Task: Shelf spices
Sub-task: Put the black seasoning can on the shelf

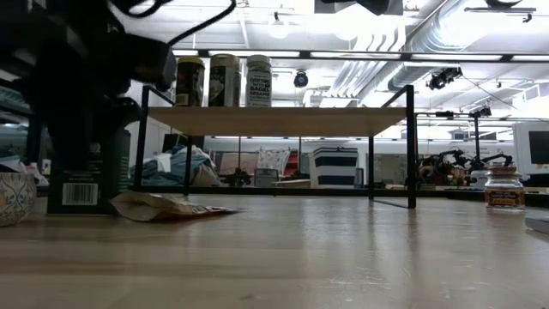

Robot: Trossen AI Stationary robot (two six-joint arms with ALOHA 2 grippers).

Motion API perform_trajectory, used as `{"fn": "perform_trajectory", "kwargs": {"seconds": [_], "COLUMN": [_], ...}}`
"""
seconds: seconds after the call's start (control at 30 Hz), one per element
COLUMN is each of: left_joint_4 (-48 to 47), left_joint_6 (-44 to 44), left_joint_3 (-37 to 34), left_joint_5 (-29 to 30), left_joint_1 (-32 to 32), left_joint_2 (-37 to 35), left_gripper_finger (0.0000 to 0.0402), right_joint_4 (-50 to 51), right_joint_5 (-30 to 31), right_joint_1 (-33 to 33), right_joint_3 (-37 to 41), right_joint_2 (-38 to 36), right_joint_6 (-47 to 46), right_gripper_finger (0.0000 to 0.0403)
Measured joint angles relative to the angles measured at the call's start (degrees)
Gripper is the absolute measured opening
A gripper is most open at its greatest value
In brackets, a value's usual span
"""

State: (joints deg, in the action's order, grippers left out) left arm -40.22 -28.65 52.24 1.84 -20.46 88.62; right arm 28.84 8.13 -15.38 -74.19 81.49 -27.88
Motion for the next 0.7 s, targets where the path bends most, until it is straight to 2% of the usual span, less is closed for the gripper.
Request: {"fn": "perform_trajectory", "kwargs": {"seconds": [0.17,0.27,0.53,0.7], "left_joint_4": [-0.23,-1.33,-1.43,2.75], "left_joint_6": [1.58,5.64,21.25,25.77], "left_joint_3": [5.59,11.79,33.13,41.06], "left_joint_5": [0.0,1.33,13.32,14.72], "left_joint_1": [0.05,1.6,7.8,12.2], "left_joint_2": [-1.62,-3.3,-3.87,-3.63], "left_gripper_finger": [0.0118,0.0114,0.0116,0.0132], "right_joint_4": [0.08,0.26,0.02,-2.14], "right_joint_5": [-0.95,-0.99,0.86,1.01], "right_joint_1": [0.0,0.0,0.02,0.02], "right_joint_3": [0.0,0.0,0.0,0.0], "right_joint_2": [-1.16,-3.02,-8.8,-9.07], "right_joint_6": [1.36,2.73,4.46,8.65], "right_gripper_finger": [0.0307,0.0307,0.0306,0.0306]}}
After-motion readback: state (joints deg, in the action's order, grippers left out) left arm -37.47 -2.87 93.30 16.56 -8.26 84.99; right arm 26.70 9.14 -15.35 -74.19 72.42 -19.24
